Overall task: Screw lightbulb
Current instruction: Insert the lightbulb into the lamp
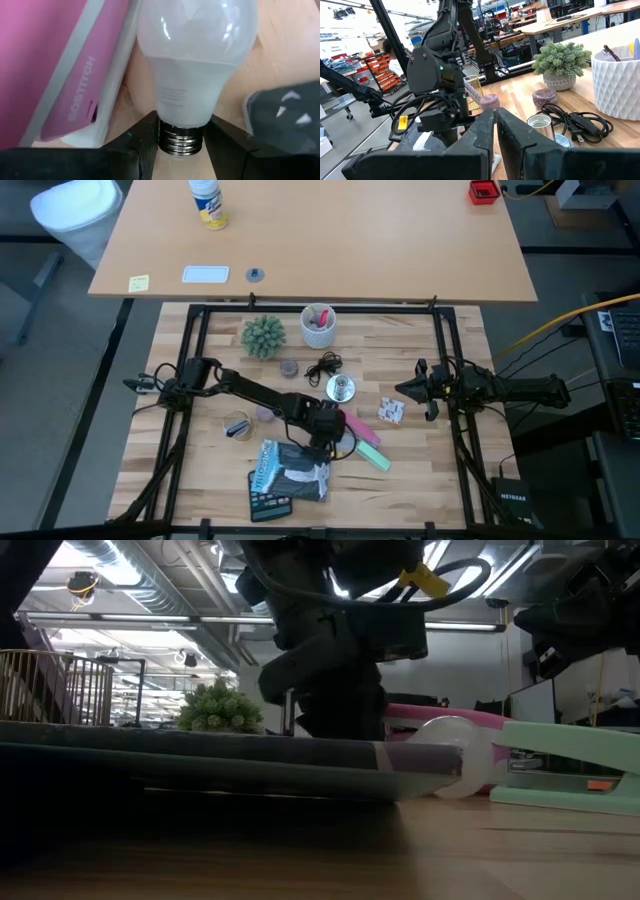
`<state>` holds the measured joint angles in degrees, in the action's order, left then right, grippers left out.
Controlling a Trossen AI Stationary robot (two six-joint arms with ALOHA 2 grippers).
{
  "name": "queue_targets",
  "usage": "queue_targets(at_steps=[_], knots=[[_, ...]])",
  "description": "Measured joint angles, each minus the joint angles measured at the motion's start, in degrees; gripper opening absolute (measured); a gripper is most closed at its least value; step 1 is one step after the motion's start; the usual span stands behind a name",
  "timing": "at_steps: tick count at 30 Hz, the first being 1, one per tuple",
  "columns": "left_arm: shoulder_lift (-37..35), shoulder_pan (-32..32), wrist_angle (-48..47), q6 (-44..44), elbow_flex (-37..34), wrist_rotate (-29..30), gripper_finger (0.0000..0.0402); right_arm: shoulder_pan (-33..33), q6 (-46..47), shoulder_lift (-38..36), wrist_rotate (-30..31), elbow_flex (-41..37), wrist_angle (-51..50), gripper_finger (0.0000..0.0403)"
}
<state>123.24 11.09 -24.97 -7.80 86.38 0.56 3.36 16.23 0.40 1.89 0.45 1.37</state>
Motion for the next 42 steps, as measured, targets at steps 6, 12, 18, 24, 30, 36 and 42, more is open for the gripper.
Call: queue_targets(at_steps=[6, 12, 18, 24, 30, 36, 42], knots=[[0.0, 0.5, 0.4, 3.9, 0.5, 0.0, 0.0143, 0.0, 0.0, 0.0, 0.0, 0.0, 0.0, 0.0028], [0.0, 1.0, 0.3, 8.2, 0.5, 0.0, 0.0143, 0.0, 0.0, 0.0, 0.0, 0.0, 0.0, 0.0028], [0.0, 1.0, 0.3, 9.6, 0.6, 0.0, 0.0143, 0.0, 0.0, 0.0, 0.0, 0.0, 0.0, 0.0028], [-0.1, 1.0, -0.1, 11.0, 0.6, -0.8, 0.0141, 0.0, 0.0, 0.0, 0.0, 0.0, 0.1, 0.0028], [-0.2, 1.0, -0.1, 12.3, 0.6, -2.4, 0.0101, 0.0, 0.0, 0.0, 0.0, 0.0, 0.1, 0.0028], [-0.2, 1.0, -0.1, 12.5, 0.6, -2.4, 0.0094, 0.0, 0.0, 0.0, 0.0, 0.0, 0.1, 0.0028], [-2.0, 1.0, -0.7, 13.8, 0.6, -2.7, 0.0102, 0.0, 0.0, 0.0, 0.0, 0.0, 0.1, 0.0028]])
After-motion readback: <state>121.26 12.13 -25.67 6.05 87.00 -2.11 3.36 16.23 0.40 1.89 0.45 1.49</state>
